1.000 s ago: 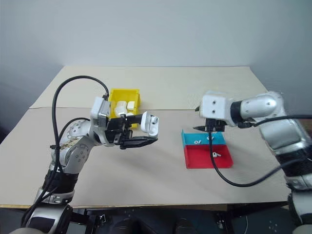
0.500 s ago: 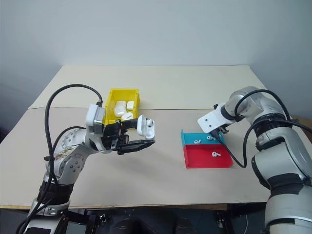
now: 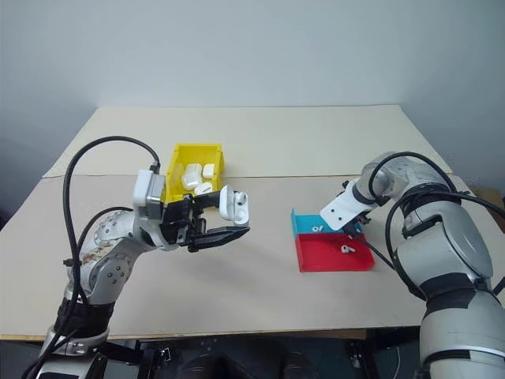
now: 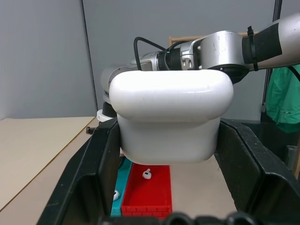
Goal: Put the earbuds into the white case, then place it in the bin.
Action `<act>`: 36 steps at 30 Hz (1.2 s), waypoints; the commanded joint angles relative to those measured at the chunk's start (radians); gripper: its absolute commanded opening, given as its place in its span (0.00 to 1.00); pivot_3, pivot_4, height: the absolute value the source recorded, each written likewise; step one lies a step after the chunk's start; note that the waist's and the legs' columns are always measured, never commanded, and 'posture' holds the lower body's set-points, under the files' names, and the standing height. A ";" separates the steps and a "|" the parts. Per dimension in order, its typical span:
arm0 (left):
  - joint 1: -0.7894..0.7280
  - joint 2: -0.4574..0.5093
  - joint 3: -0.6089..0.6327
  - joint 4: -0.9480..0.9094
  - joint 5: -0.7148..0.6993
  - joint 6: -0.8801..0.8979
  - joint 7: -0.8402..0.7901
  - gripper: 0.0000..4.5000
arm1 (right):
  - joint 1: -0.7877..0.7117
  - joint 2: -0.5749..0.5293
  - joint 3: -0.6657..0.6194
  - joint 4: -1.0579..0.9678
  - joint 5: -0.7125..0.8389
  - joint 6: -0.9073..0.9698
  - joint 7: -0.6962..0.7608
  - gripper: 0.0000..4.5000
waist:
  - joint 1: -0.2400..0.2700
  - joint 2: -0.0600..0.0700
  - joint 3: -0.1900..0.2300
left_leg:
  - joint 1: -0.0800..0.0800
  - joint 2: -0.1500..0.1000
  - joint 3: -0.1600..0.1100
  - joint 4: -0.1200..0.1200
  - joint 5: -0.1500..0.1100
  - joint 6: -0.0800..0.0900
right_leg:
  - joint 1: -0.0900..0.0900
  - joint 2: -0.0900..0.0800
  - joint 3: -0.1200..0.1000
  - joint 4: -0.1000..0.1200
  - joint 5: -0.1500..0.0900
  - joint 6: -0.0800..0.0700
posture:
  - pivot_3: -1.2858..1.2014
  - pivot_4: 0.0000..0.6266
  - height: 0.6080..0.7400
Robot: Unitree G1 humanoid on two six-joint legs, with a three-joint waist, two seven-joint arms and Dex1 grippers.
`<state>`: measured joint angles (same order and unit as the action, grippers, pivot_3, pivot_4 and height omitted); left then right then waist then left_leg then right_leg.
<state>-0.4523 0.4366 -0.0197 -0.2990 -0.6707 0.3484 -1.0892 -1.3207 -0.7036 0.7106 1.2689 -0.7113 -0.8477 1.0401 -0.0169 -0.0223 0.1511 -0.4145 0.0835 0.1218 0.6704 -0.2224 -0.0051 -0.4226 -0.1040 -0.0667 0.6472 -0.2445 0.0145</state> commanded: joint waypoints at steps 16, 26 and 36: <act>0.051 0.028 0.026 -0.095 -0.032 0.003 0.051 0.62 | 0.019 0.019 -0.022 0.024 -0.010 -0.008 -0.014 0.50 | 0.000 0.000 0.000 | 0.000 0.000 0.000 0.000 0.000 0.000 | 0.000 0.000 0.000 0.000 0.000 0.000 | 0.52 0.24 1.00; 0.059 0.042 0.026 -0.108 -0.045 0.006 0.068 0.62 | 0.025 0.018 -0.016 0.031 -0.032 -0.002 -0.025 0.41 | 0.000 0.000 0.000 | 0.001 0.000 0.000 0.000 0.000 0.000 | 0.001 0.000 0.000 0.000 0.000 0.000 | 0.52 0.24 1.00; 0.046 0.049 0.019 -0.089 -0.050 0.002 0.062 0.62 | 0.037 0.005 -0.098 0.011 0.062 0.005 0.077 0.14 | 0.000 0.000 0.000 | 0.002 0.000 0.000 0.000 0.000 0.000 | 0.002 0.000 0.000 0.000 0.000 0.000 | 0.52 0.24 1.00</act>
<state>-0.3897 0.4801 -0.0158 -0.3760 -0.7073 0.3532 -1.0221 -1.2820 -0.6824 0.6453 1.2875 -0.6902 -0.8465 1.0833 -0.0167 -0.0221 0.1511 -0.4125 0.0835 0.1216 0.6701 -0.2224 -0.0052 -0.4209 -0.1041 -0.0668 0.6472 -0.2444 0.0143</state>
